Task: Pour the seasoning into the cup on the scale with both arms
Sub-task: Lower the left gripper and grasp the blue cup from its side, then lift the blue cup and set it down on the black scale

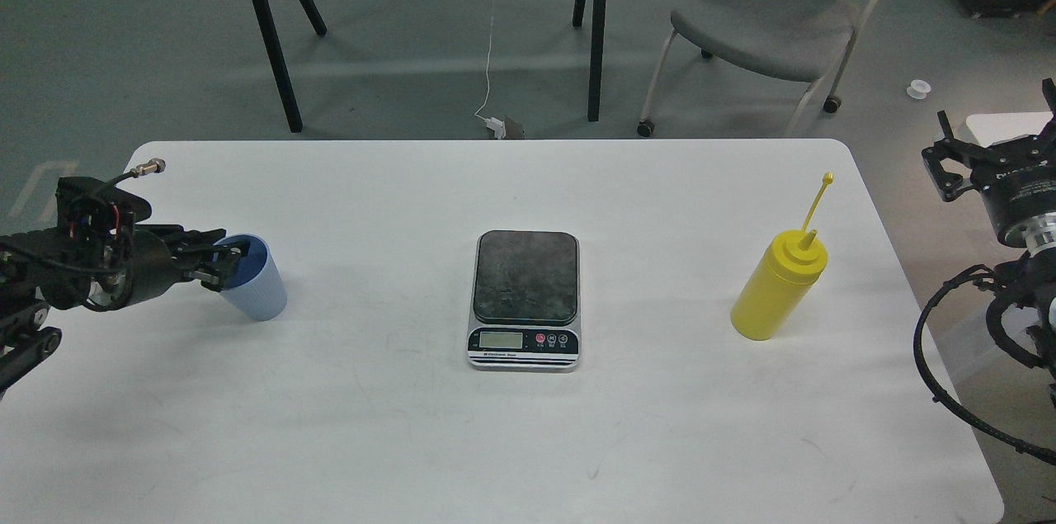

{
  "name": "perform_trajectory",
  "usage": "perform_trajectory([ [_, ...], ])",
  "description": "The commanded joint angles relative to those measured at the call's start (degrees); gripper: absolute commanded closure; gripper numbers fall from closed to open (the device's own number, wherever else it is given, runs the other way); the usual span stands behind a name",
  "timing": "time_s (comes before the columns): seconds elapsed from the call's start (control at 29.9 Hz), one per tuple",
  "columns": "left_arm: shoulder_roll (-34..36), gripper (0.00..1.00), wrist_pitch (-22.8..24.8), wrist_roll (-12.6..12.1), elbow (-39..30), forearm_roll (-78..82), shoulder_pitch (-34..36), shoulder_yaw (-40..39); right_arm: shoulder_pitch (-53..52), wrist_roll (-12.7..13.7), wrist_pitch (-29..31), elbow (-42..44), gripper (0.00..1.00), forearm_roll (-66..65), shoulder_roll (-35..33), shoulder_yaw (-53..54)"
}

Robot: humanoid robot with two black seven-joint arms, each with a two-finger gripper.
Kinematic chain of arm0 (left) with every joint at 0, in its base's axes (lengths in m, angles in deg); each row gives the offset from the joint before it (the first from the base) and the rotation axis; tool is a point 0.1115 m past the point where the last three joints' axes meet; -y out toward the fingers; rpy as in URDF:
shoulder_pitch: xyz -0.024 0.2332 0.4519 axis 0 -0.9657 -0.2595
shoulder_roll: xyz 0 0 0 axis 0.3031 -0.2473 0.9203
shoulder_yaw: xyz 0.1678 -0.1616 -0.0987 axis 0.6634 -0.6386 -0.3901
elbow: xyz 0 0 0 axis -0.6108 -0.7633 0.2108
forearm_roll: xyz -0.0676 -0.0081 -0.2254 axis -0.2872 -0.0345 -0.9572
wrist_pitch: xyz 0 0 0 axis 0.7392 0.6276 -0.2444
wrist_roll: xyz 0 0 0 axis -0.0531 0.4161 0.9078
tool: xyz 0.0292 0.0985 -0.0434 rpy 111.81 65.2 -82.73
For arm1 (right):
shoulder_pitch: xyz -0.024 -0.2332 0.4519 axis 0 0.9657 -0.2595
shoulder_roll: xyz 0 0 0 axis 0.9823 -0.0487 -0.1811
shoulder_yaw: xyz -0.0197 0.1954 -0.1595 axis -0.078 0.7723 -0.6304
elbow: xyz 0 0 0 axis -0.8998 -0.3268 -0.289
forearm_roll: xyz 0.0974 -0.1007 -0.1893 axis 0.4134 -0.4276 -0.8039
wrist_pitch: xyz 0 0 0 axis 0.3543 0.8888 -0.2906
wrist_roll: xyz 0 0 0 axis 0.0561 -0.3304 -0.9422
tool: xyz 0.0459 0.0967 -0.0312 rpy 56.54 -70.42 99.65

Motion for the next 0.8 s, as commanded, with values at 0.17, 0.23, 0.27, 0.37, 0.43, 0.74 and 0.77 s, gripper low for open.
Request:
perform_trajectory([
  [0.17, -0.7, 0.94, 0.2, 0.2, 1.4, -3.8, 0.8, 0.4, 0.4, 0.0, 0.0, 0.2, 0.01, 0.0, -0.1, 0.3],
  [0.23, -0.6, 0.95, 0.6, 0.3, 0.8, -7.6, 1.1, 0.3, 0.9, 0.0, 0.0, 0.2, 0.01, 0.0, -0.2, 0.9],
  [0.27, -0.5, 0.95, 0.8, 0.4, 0.3, -9.7, 1.7, 0.2, 1.1, 0.0, 0.0, 0.2, 0.01, 0.0, -0.3, 1.1],
  [0.37, 0.1, 0.95, 4.6, 0.6, -5.4, -12.7, 7.0, 0.3, 1.7, 0.0, 0.0, 0.1, 0.01, 0.0, -1.1, 1.7],
  [0.43, 0.5, 0.96, 8.3, 0.3, -10.9, -12.7, 10.4, 0.3, 2.1, 0.0, 0.0, 0.1, 0.01, 0.1, -1.5, 1.9],
  [0.74, -14.5, 0.96, 21.5, -10.9, -22.8, -9.7, 20.7, 1.4, 3.0, 0.0, 0.0, 0.1, 0.01, 0.2, -2.4, 2.7],
  [0.77, -17.0, 0.96, 22.1, -11.9, -22.1, -9.1, 21.3, 1.7, 3.2, 0.0, 0.0, 0.1, 0.01, 0.2, -2.4, 2.9],
])
